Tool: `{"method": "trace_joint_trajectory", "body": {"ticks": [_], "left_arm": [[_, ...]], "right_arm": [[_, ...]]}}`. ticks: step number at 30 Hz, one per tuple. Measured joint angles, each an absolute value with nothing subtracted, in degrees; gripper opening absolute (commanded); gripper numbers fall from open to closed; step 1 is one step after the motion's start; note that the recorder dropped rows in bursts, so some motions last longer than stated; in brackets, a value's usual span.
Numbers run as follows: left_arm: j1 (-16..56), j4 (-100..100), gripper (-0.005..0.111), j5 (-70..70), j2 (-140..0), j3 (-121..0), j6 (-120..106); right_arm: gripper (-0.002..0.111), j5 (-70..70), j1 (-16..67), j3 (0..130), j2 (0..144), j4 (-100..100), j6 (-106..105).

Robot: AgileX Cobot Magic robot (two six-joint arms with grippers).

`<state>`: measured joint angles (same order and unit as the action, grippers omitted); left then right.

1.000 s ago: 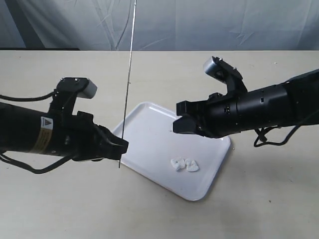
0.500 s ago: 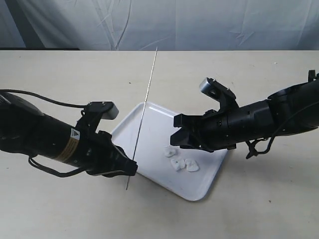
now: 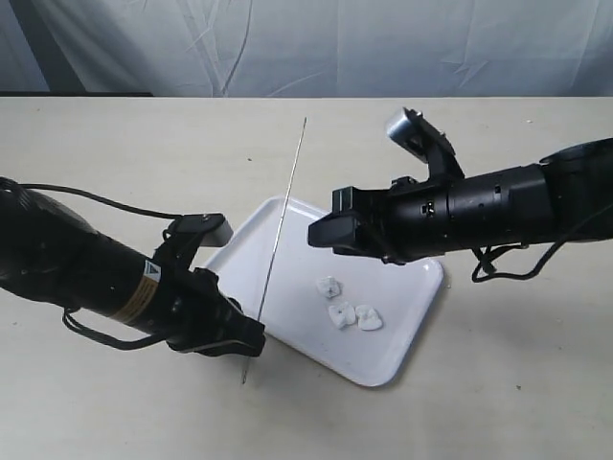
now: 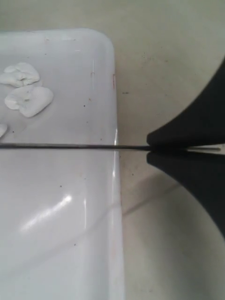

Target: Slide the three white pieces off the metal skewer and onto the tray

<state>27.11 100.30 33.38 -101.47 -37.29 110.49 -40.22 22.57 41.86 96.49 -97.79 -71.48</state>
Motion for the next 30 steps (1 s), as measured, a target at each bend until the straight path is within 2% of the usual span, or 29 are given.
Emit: {"method": "trace_joint_trajectory", "body": {"ticks": [17,20,21,23,30], "left_arm": [[27.3,100.3,0.001,33.6,-104.0,-38.7,111.2],[27.3,100.3,0.011,33.6,-104.0,-38.7,111.6],[27.3,100.3,0.019,33.6,-104.0,-38.7,111.6],[27.3,100.3,0.027,33.6,-104.0,-38.7,111.6],[27.3,100.3,0.029,28.5,-103.7,-38.7,111.7]], "right_arm": [[0.042,-47.5,22.6,41.9,82.4,-98.1,-68.8],[0.042,-47.5,22.6,41.9,80.1,-98.1,-68.4],[0.042,-47.5,22.6,41.9,79.7,-98.1,-68.2],[0.042,-47.6,22.6,41.9,79.2,-98.1,-67.9],[0.042,-48.6,22.6,41.9,78.8,-96.7,-67.2]]}}
